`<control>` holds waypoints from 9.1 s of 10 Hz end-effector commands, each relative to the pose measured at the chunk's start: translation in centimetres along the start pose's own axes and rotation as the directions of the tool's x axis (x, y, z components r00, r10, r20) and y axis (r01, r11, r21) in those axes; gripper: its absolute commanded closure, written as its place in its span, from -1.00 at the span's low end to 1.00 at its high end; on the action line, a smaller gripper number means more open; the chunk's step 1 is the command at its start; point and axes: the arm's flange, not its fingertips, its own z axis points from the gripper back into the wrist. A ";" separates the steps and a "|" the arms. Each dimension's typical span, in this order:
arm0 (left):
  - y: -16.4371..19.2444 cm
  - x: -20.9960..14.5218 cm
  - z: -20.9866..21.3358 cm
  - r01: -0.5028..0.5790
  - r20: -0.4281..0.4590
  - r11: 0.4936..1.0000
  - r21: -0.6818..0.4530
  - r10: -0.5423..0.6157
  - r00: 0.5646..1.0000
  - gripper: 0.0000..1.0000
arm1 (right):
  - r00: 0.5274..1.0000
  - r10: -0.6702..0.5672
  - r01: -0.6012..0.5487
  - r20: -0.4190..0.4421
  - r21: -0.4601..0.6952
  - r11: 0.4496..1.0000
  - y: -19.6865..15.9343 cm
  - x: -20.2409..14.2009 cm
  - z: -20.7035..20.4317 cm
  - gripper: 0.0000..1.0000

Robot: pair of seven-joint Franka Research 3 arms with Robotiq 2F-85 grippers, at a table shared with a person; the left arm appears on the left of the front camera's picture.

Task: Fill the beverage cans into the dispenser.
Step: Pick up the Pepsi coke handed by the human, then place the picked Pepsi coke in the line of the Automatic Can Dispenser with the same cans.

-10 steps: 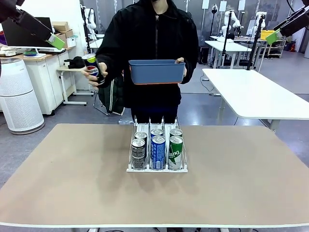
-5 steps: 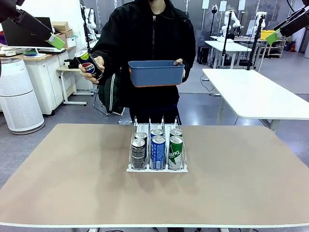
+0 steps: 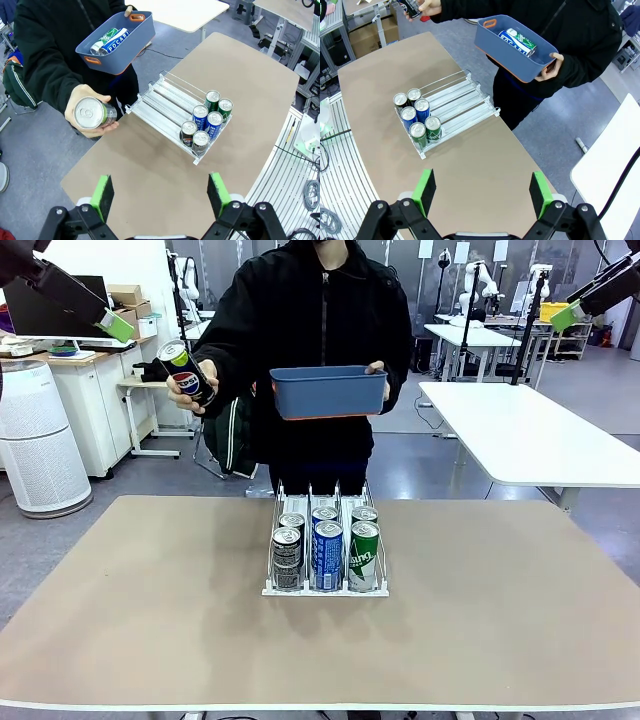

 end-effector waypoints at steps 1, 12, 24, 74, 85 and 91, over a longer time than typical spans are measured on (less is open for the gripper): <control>0.1 -0.1 -0.1 -0.008 -0.003 1.000 -0.002 0.008 1.000 -1.00 | 1.000 -0.001 0.001 0.001 0.000 1.000 0.0 0.0 0.0 -1.00; 4.1 3.4 -6.3 0.066 -0.145 0.989 0.130 -0.046 0.988 -1.00 | 1.000 -0.001 0.001 0.001 0.000 1.000 0.0 0.0 0.0 -1.00; 7.4 3.3 -13.2 0.104 -0.162 0.992 0.074 -0.091 0.983 -1.00 | 1.000 -0.001 0.001 0.001 0.000 1.000 0.0 0.0 0.0 -1.00; 9.0 1.8 -17.5 0.034 -0.184 0.997 0.064 -0.022 0.983 0.14 | 1.000 -0.001 0.001 0.001 0.000 1.000 0.0 0.0 0.0 -1.00; 9.0 1.8 -17.5 0.034 -0.184 0.997 0.064 -0.022 0.983 0.14 | 1.000 -0.001 0.001 0.001 0.000 1.000 0.0 0.0 0.0 -1.00; 4.6 3.3 -17.5 -0.046 -0.311 0.991 0.129 0.085 0.947 -0.16 | 1.000 -0.001 0.001 0.001 0.000 1.000 0.0 0.0 0.0 -1.00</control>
